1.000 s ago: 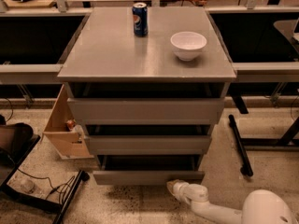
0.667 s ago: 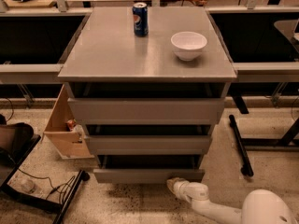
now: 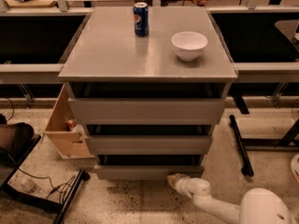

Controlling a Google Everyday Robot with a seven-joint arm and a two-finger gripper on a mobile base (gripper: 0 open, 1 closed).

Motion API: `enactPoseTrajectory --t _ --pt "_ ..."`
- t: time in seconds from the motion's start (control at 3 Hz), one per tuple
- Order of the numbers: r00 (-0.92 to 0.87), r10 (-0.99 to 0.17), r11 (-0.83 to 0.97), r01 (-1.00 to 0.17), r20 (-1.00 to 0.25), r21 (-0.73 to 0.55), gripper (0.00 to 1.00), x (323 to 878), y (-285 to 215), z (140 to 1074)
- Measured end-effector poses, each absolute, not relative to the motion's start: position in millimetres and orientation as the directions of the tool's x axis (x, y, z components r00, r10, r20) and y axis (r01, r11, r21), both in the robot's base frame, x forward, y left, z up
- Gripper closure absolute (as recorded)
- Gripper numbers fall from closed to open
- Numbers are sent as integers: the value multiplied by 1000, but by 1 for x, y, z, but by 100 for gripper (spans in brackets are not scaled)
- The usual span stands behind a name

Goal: Close bottom drawer

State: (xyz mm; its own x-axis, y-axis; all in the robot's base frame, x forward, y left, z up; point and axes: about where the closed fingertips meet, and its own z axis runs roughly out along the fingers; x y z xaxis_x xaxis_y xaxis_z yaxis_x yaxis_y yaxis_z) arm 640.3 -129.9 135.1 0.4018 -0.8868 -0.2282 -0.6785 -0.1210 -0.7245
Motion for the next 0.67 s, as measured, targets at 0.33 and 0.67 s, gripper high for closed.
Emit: enactPoseTrajectory --t 0.33,0.67 --pt "402 -887 -121 -679 -228 -724 84 640 -130 135" --pt "402 -887 -121 -679 -228 -724 61 640 -130 135"
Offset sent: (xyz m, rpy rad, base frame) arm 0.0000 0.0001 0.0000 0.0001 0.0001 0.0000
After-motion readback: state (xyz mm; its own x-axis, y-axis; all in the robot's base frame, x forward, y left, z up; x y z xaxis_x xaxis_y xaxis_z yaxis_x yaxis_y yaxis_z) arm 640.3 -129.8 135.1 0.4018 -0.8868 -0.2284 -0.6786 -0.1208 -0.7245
